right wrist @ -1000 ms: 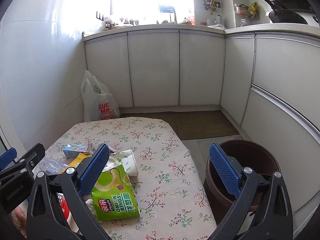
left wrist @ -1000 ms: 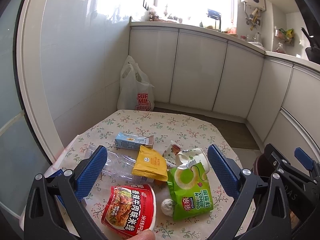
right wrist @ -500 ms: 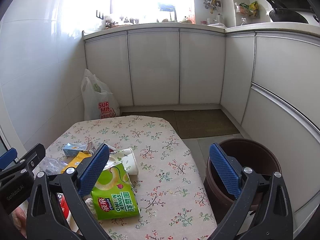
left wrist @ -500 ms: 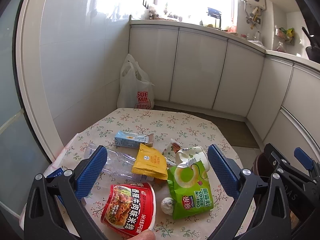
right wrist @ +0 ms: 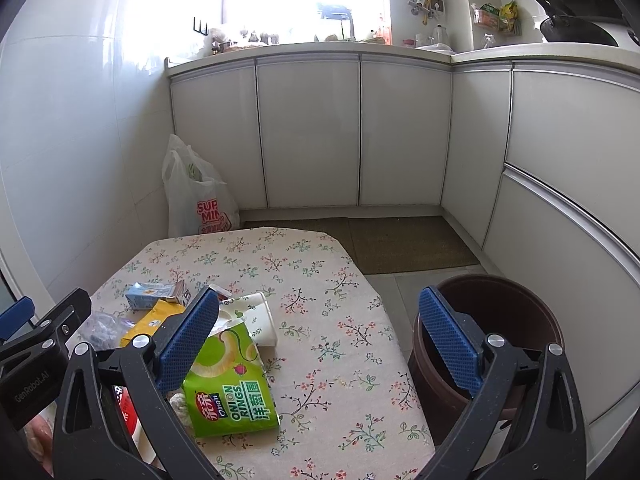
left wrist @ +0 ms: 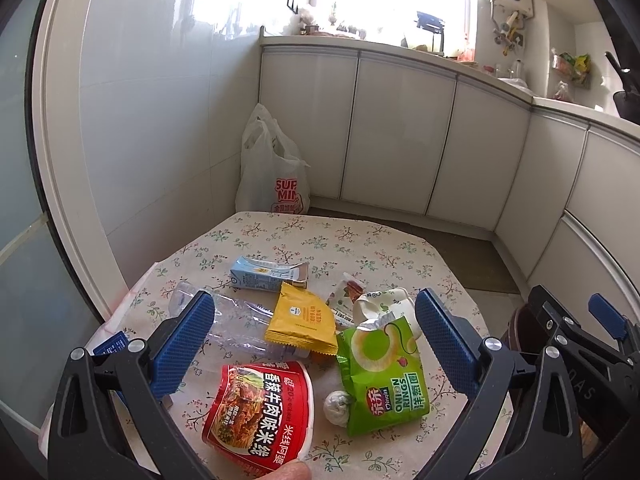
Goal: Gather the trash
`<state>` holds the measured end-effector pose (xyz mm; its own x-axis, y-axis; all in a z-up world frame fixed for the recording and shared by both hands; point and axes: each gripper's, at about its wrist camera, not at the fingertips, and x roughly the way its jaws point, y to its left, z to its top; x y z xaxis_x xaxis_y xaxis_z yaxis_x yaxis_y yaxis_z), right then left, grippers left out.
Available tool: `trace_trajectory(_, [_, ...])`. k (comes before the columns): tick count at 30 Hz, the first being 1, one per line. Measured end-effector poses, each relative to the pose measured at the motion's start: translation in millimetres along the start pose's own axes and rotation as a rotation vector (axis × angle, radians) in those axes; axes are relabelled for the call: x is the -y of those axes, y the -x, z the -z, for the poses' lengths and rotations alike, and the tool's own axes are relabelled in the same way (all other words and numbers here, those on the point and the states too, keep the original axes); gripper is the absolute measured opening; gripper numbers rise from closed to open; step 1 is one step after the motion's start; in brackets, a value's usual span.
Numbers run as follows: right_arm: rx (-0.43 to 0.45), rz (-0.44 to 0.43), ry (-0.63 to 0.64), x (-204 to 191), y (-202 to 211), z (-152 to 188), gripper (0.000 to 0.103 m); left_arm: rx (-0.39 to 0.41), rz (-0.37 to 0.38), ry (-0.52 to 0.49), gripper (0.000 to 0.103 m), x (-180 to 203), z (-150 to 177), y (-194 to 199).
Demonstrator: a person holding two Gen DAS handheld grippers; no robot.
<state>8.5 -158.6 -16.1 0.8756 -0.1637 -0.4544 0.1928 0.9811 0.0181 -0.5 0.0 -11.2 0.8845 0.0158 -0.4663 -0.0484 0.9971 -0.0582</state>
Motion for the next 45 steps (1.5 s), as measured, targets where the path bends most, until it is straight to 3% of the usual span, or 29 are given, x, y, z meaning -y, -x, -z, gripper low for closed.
trace_trajectory(9, [-0.099, 0.02, 0.041, -2.8, -3.5, 0.0, 0.096, 0.0, -0.002, 0.011, 0.097, -1.1, 0.6, -2.2])
trace_trajectory(19, [-0.066, 0.01, 0.022, -0.2, -3.7, 0.0, 0.096, 0.001, -0.012, 0.016, 0.097, -1.1, 2.6, -6.1])
trace_trajectory(25, [-0.108, 0.013, -0.042, 12.7, -15.1, 1.5, 0.096, -0.083, -0.036, 0.004, 0.097, -2.0, 9.6, -22.0])
trace_trajectory(31, [-0.216, -0.014, -0.155, 35.7, -35.9, 7.4, 0.096, -0.285, -0.059, -0.036, 0.097, -5.6, 23.4, -44.0])
trace_trajectory(35, [-0.366, -0.103, -0.315, 48.5, -56.9, 21.0, 0.096, -0.332, -0.072, 0.005, 0.097, -29.6, 19.7, -47.5])
trace_trajectory(39, [-0.483, -0.175, -0.384, 48.8, -71.7, 32.7, 0.096, -0.314, -0.092, 0.121, 0.097, -73.7, 0.6, -44.9])
trace_trajectory(42, [-0.53, -0.215, -0.419, 46.9, -76.5, 36.4, 0.096, -0.227, -0.07, 0.261, 0.097, -112.3, -21.6, -27.6])
trace_trajectory(45, [-0.554, -0.235, -0.439, 46.8, -79.2, 39.2, 0.096, -0.115, -0.027, 0.3, 0.097, -131.0, -40.6, -8.7])
